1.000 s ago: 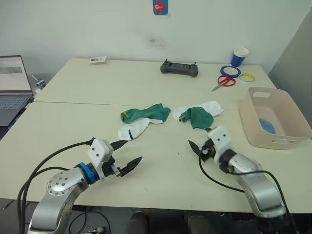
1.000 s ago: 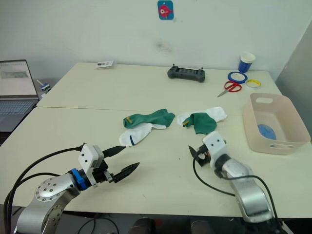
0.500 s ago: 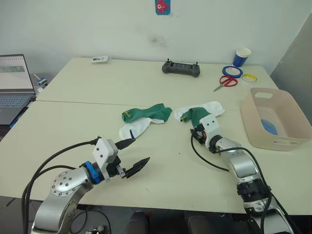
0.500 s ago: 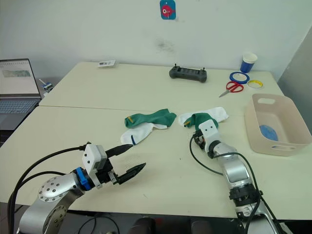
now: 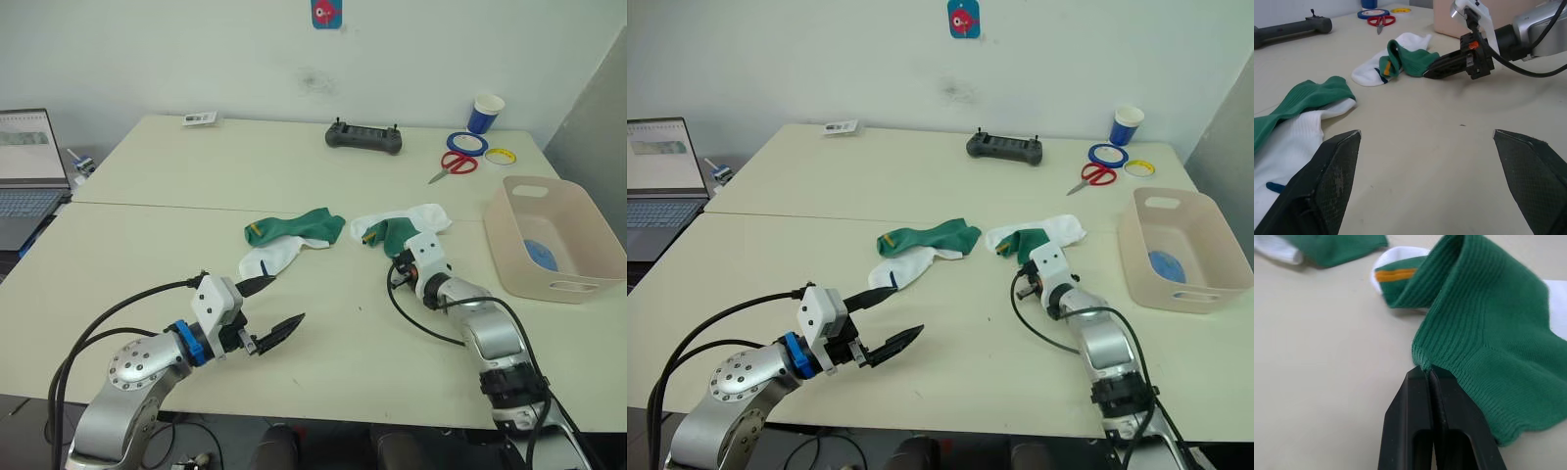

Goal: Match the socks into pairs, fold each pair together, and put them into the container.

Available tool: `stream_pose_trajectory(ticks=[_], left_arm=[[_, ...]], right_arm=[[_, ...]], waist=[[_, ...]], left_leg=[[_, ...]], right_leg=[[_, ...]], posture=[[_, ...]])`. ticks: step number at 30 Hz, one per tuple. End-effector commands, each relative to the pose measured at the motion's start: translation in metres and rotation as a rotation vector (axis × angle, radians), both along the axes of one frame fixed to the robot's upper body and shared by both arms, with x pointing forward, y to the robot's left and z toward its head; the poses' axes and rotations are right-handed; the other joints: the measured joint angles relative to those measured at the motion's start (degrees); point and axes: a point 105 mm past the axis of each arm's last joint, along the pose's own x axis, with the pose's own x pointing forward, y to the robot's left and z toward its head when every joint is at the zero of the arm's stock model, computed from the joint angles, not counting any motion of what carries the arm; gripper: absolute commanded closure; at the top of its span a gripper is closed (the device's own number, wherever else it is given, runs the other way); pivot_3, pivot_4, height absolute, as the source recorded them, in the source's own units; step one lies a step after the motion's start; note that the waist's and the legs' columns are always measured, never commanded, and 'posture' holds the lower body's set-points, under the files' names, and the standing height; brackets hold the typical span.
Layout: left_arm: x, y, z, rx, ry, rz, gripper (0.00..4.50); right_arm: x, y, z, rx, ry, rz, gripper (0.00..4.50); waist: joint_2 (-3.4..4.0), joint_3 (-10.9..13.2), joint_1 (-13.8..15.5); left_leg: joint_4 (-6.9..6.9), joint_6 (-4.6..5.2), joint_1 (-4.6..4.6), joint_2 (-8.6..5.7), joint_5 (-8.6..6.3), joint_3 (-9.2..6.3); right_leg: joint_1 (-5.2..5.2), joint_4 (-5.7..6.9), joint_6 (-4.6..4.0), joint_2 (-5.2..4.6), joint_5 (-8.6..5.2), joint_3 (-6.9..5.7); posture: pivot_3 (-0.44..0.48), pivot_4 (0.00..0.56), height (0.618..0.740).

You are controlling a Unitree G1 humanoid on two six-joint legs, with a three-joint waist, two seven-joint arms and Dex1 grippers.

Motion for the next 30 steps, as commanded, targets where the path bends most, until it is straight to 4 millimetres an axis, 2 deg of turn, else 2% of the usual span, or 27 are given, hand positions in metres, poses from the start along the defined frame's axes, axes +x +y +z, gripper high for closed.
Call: stream_pose_trajectory(ticks=[1, 5, 9, 12, 15, 19, 22, 26, 30], left_arm=[[0.001, -0.003, 0.008, 0.02, -0.041, -0.023, 0.0], [0.005, -0.004, 0.009, 0.025, -0.038, -0.041, 0.0], [0.009, -0.006, 0.007, 0.038, -0.035, -0.073, 0.0], [0.013, -0.008, 0.001, 0.075, -0.015, -0.125, 0.0], [0.021, -0.011, -0.006, 0.126, -0.02, -0.179, 0.0], [0.032, -0.019, -0.02, 0.217, -0.049, -0.265, 0.0], [0.051, -0.027, -0.025, 0.187, -0.003, -0.239, 0.0], [0.07, -0.048, -0.017, 0.073, 0.063, -0.215, 0.0], [0.083, -0.072, -0.017, 0.079, 0.079, -0.219, 0.0]], right_arm=[[-0.023, 0.015, 0.022, -0.032, -0.059, 0.142, 4.47], [-0.066, 0.018, 0.016, -0.116, -0.021, 0.296, 4.47], [-0.122, 0.017, 0.005, -0.196, 0.077, 0.47, 4.47], [-0.149, 0.015, 0.003, -0.204, 0.136, 0.528, 4.47], [-0.157, 0.012, 0.006, -0.199, 0.153, 0.529, 4.47], [-0.154, 0.005, 0.012, -0.2, 0.141, 0.496, 4.47], [-0.154, 0.0, 0.011, -0.235, 0.141, 0.496, 4.47], [-0.157, -0.003, 0.008, -0.28, 0.137, 0.51, 4.47], [-0.159, -0.001, 0.003, -0.284, 0.135, 0.514, 4.47]], waist=[[0.0, 0.0, 0.0], [0.0, 0.0, 0.1], [0.0, 0.0, 0.1], [-0.01, 0.0, -0.1], [-0.02, 0.0, -0.2], [-0.03, 0.0, -0.1], [-0.07, 0.0, 0.1], [-0.14, 0.0, 0.2], [-0.15, 0.0, 0.2]], left_leg=[[-0.01, 0.0, 0.01, 0.01, 0.0, 0.0], [-0.04, 0.0, 0.0, -0.01, 0.0, -0.03], [-0.05, 0.0, 0.0, -0.02, 0.0, -0.03], [-0.04, 0.0, 0.02, -0.02, 0.0, -0.02], [-0.03, 0.0, 0.09, 0.0, 0.0, -0.01], [-0.01, -0.02, 0.08, -0.03, 0.01, 0.02], [-0.01, -0.02, 0.0, -0.05, 0.01, 0.03], [-0.01, -0.01, -0.06, -0.07, 0.01, -0.04], [0.01, -0.01, -0.06, -0.06, 0.01, -0.06]], right_leg=[[0.0, 0.0, 0.04, 0.0, -0.03, 0.0], [0.01, -0.05, 0.07, -0.01, -0.06, -0.03], [0.02, -0.06, 0.11, -0.02, -0.11, -0.03], [0.03, -0.06, 0.11, -0.02, -0.11, -0.03], [0.04, -0.02, 0.14, 0.01, -0.08, -0.01], [0.07, -0.05, 0.15, 0.01, -0.07, -0.01], [0.04, -0.1, 0.17, 0.0, -0.08, -0.01], [0.03, -0.11, 0.19, 0.01, -0.09, -0.08], [0.04, -0.09, 0.2, 0.01, -0.09, -0.09]], posture=[[0.0, 0.15, 0.74], [0.0, 0.15, 0.74], [0.0, 0.15, 0.74], [0.0, 0.15, 0.74], [0.0, 0.15, 0.74], [0.0, 0.15, 0.74], [0.0, 0.15, 0.74], [0.0, 0.15, 0.74], [0.0, 0.15, 0.74]])
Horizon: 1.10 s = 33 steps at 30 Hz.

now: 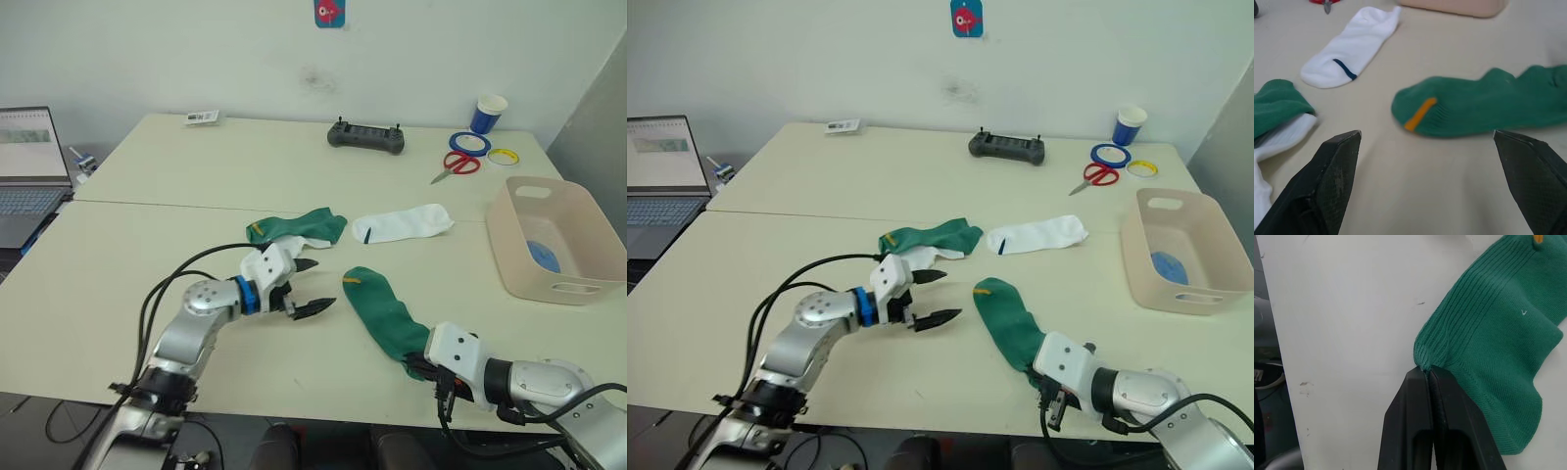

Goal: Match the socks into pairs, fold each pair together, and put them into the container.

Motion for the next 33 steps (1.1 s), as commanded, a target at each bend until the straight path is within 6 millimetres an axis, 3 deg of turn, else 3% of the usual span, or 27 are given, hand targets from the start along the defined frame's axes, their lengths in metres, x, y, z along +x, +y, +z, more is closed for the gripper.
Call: stream_pose_trajectory(ticks=[1, 4, 7, 12, 19, 24, 28, 33], left_arm=[[0.009, -0.017, -0.001, 0.026, -0.004, -0.006, 0.0], [0.011, -0.025, -0.01, 0.09, 0.014, -0.04, 0.0], [0.014, -0.03, -0.02, 0.146, 0.019, -0.058, 0.57], [0.018, -0.042, -0.031, 0.163, 0.034, -0.066, 2.15], [0.011, -0.043, -0.025, 0.114, 0.06, -0.076, 4.33], [0.003, -0.019, -0.014, 0.067, 0.048, 0.038, 4.43], [-0.017, -0.001, -0.006, -0.002, 0.076, 0.115, 4.43], [-0.041, 0.025, -0.005, -0.051, 0.121, 0.25, 4.43]], right_arm=[[-0.004, 0.006, 0.003, 0.009, -0.035, 0.023, 4.47], [-0.005, 0.007, 0.002, 0.01, -0.036, 0.021, 4.47], [-0.005, 0.005, 0.001, 0.004, -0.037, 0.018, 4.5], [-0.004, 0.002, 0.001, -0.005, -0.043, 0.019, 4.5], [0.001, -0.005, 0.0, -0.058, -0.074, 0.051, 4.5], [0.025, -0.01, 0.016, -0.137, -0.227, 0.147, 4.5], [0.041, 0.0, 0.03, -0.118, -0.361, 0.25, 4.5], [0.052, 0.014, 0.029, -0.138, -0.487, 0.391, 4.5]], waist=[[0.0, 0.0, 0.0], [0.0, 0.0, -0.3], [0.0, 0.0, -0.3], [0.0, 0.0, -0.1], [0.0, 0.0, -0.2], [0.0, 0.0, -0.6], [0.0, 0.0, -0.8], [0.0, 0.0, -0.2]], left_leg=[[0.0, 0.0, 0.02, -0.01, 0.0, 0.0], [0.0, 0.0, 0.03, -0.01, 0.0, 0.0], [0.0, 0.0, 0.05, 0.0, 0.0, -0.01], [0.08, 0.0, 0.01, -0.03, 0.0, -0.02], [0.11, 0.0, 0.02, -0.02, 0.0, -0.02], [0.11, 0.0, 0.05, 0.0, 0.0, 0.0], [0.11, 0.0, 0.06, 0.03, 0.0, -0.03], [0.08, -0.01, 0.05, 0.04, 0.0, -0.04]], right_leg=[[0.02, 0.01, 0.0, 0.01, 0.0, 0.0], [0.02, 0.02, 0.0, 0.02, 0.0, 0.02], [0.01, 0.04, 0.0, 0.03, 0.0, 0.01], [0.03, 0.04, 0.02, 0.02, 0.01, 0.0], [0.04, 0.05, 0.03, 0.02, 0.02, 0.01], [0.05, 0.07, 0.04, 0.02, 0.03, 0.04], [0.05, 0.09, 0.04, 0.02, 0.03, 0.02], [0.05, 0.06, 0.03, -0.02, 0.02, 0.02]], posture=[[0.0, 0.15, 0.74], [0.0, 0.15, 0.74], [0.0, 0.15, 0.74], [0.0, 0.15, 0.74], [0.0, 0.15, 0.74], [0.0, 0.15, 0.74], [0.0, 0.15, 0.74], [0.0, 0.15, 0.74]])
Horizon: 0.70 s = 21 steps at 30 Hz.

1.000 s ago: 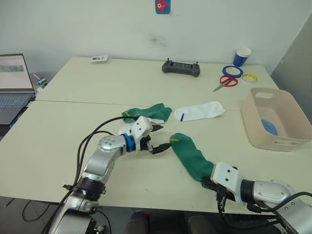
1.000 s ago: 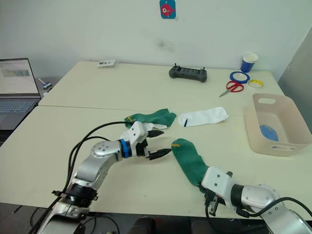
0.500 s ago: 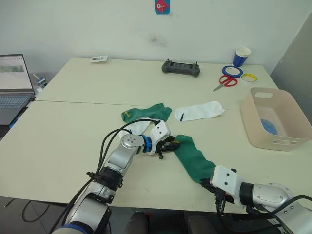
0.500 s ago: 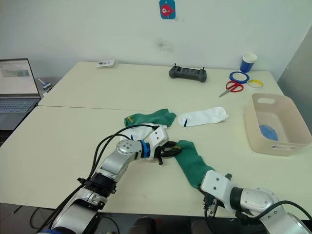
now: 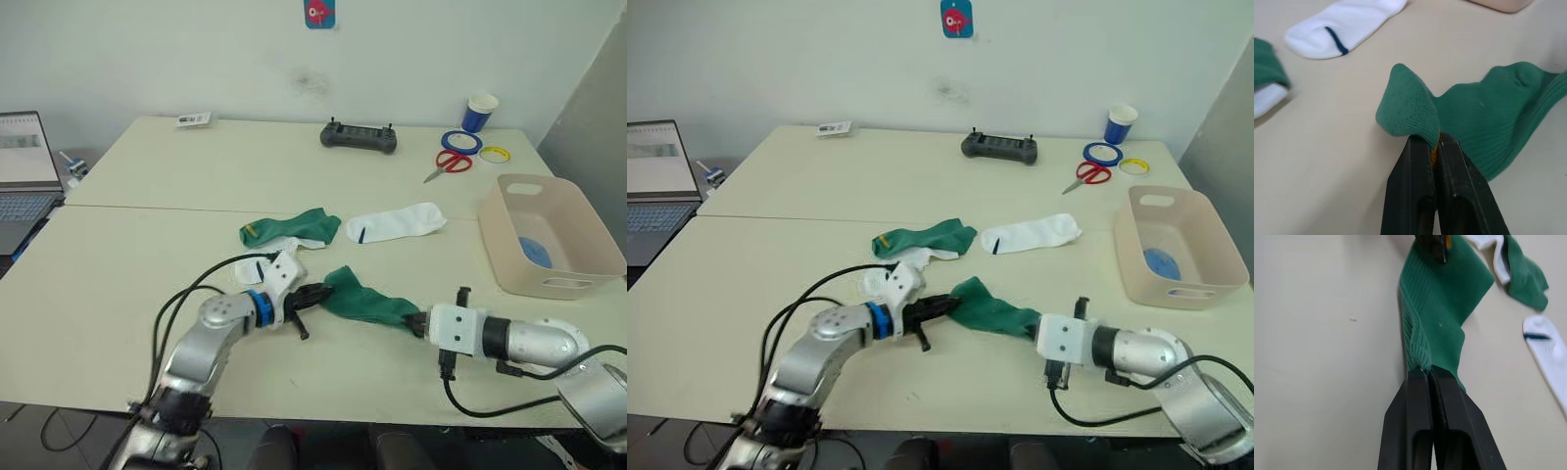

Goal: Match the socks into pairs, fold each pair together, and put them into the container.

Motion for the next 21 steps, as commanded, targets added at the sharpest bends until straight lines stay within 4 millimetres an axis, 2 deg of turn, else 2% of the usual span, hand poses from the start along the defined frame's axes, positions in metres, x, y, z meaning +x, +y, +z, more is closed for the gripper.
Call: stream_pose_trajectory(ticks=[1, 4, 7, 14, 15, 18, 21], left_arm=[[-0.006, 0.017, 0.016, -0.051, -0.011, 0.129, 4.43], [-0.013, 0.032, 0.012, -0.098, 0.056, 0.268, 4.43], [-0.024, 0.037, 0.005, -0.133, 0.128, 0.343, 4.43], [-0.051, 0.028, -0.01, -0.132, 0.242, 0.289, 4.43], [-0.051, 0.029, -0.012, -0.122, 0.255, 0.294, 4.23], [-0.051, 0.034, -0.014, -0.109, 0.267, 0.304, 3.5], [-0.054, 0.039, -0.011, -0.113, 0.268, 0.288, 2.57]], right_arm=[[0.002, 0.014, 0.005, -0.024, -0.105, 0.131, 4.5], [0.004, 0.02, 0.002, -0.062, -0.154, 0.212, 4.5], [0.003, 0.015, -0.01, -0.122, -0.144, 0.253, 4.5], [0.009, 0.001, -0.023, -0.186, -0.092, 0.194, 4.5], [0.009, 0.001, -0.022, -0.187, -0.086, 0.19, 4.5], [0.008, -0.001, -0.019, -0.191, -0.079, 0.184, 3.78], [0.005, -0.003, -0.017, -0.195, -0.068, 0.172, 2.73]], waist=[[0.0, 0.0, 0.3], [0.0, 0.0, 0.3], [0.0, 0.0, 0.5], [0.0, 0.0, 0.5], [0.0, 0.0, 0.4], [0.0, 0.0, 0.4], [0.0, 0.0, 0.5]], left_leg=[[0.01, 0.0, 0.01, -0.01, 0.0, 0.0], [0.06, 0.0, 0.04, -0.02, 0.0, 0.02], [0.1, 0.0, 0.03, -0.03, 0.0, 0.0], [0.1, -0.01, 0.1, -0.03, 0.0, -0.01], [0.1, 0.0, 0.12, -0.03, 0.0, 0.0], [0.1, -0.01, 0.12, -0.02, 0.0, 0.0], [0.1, -0.01, 0.1, -0.03, 0.0, 0.01]], right_leg=[[0.01, 0.0, 0.0, -0.01, 0.0, 0.01], [0.05, 0.01, 0.01, -0.05, 0.02, 0.02], [0.1, 0.0, 0.01, -0.06, 0.02, -0.01], [0.13, 0.04, -0.02, -0.07, 0.02, 0.01], [0.13, 0.05, -0.02, -0.07, 0.02, 0.01], [0.14, 0.04, -0.03, -0.05, 0.02, 0.01], [0.14, 0.03, -0.03, -0.06, 0.01, 0.02]], posture=[[0.0, 0.15, 0.74], [0.0, 0.15, 0.74], [0.0, 0.15, 0.74], [0.0, 0.15, 0.74], [0.0, 0.15, 0.74], [0.0, 0.15, 0.74], [0.0, 0.15, 0.74]])
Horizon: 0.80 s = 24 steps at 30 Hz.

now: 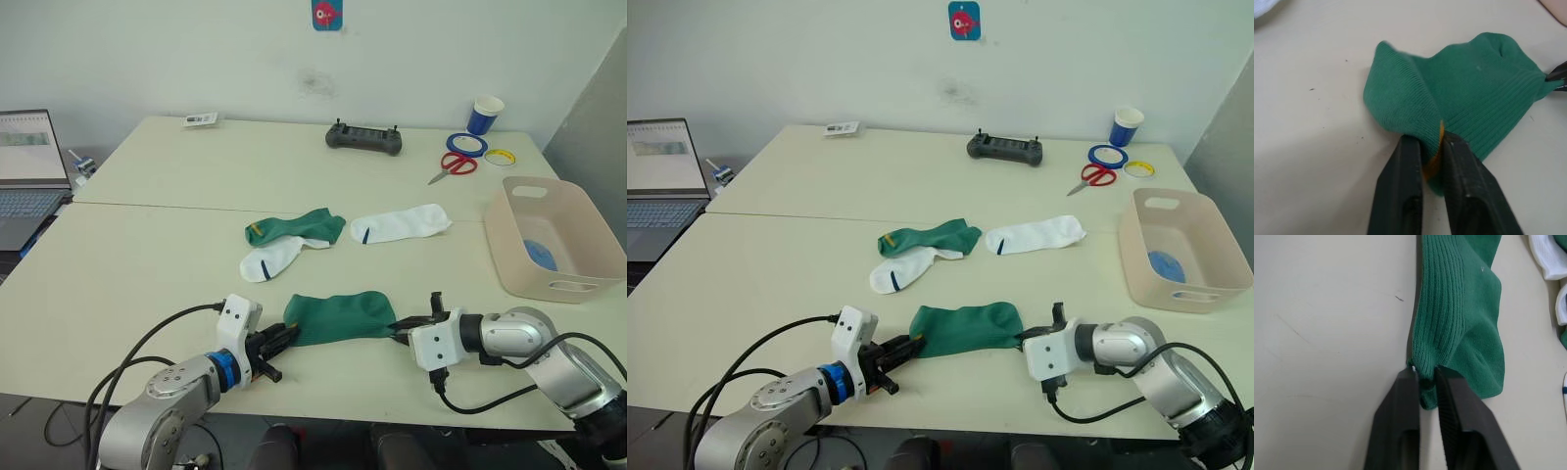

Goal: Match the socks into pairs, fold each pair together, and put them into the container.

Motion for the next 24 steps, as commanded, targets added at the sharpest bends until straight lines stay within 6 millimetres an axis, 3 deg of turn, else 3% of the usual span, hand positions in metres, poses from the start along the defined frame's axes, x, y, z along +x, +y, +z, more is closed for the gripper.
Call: stream_pose_trajectory(ticks=[1, 5, 8, 10, 14, 19, 24], left_arm=[[-0.004, 0.009, 0.013, -0.008, -0.041, -0.025, 2.25], [-0.007, 0.028, 0.018, 0.051, -0.092, -0.09, 1.02], [-0.004, 0.045, 0.029, 0.176, -0.229, -0.233, 0.07], [-0.003, 0.05, 0.032, 0.243, -0.299, -0.315, 0.03], [0.003, 0.061, 0.031, 0.534, -0.552, -0.652, 0.03], [0.031, 0.044, 0.036, 0.661, -0.814, -0.801, 0.03], [0.036, 0.028, 0.03, 0.688, -0.953, -0.934, 0.03]], right_arm=[[-0.005, -0.001, 0.013, 0.018, -0.014, -0.007, 2.38], [-0.012, 0.0, 0.019, 0.049, 0.019, -0.038, 1.03], [-0.016, 0.002, 0.026, 0.102, 0.045, -0.088, 0.01], [-0.016, 0.005, 0.032, 0.143, 0.052, -0.128, 0.0], [-0.016, 0.014, 0.044, 0.214, 0.073, -0.184, 0.0], [-0.023, 0.026, 0.056, 0.289, 0.16, -0.208, 0.0], [-0.036, 0.029, 0.059, 0.301, 0.256, -0.198, 0.0]], waist=[[0.0, 0.0, 0.0], [0.02, 0.0, -0.1], [0.02, 0.0, 0.0], [0.04, 0.0, 0.0], [0.04, 0.0, 0.0], [0.08, 0.0, 0.3], [0.07, 0.0, 0.0]], left_leg=[[0.0, 0.0, -0.01, 0.01, 0.0, 0.0], [-0.02, 0.0, 0.03, 0.04, 0.0, -0.02], [-0.02, 0.0, 0.03, 0.03, 0.0, -0.02], [-0.02, 0.0, 0.01, 0.03, 0.0, -0.01], [-0.04, -0.01, -0.03, 0.0, 0.0, 0.11], [-0.05, -0.01, -0.12, 0.01, 0.0, 0.16], [-0.06, 0.02, -0.18, 0.02, -0.02, 0.19]], right_leg=[[0.0, 0.0, 0.0, 0.0, 0.0, -0.01], [0.0, 0.02, -0.04, 0.01, -0.02, -0.02], [-0.02, 0.03, -0.11, 0.0, -0.05, -0.02], [-0.03, 0.01, -0.4, 0.0, -0.21, -0.04], [-0.08, -0.05, -0.41, -0.06, -0.22, 0.02], [-0.18, -0.07, -0.4, -0.05, -0.13, 0.02], [-0.22, -0.08, -0.16, -0.02, 0.02, 0.02]], posture=[[0.0, 0.15, 0.74], [0.0, 0.15, 0.74], [0.0, 0.15, 0.74], [0.0, 0.15, 0.74], [0.0, 0.15, 0.74], [0.0, 0.15, 0.74], [0.0, 0.15, 0.74]])
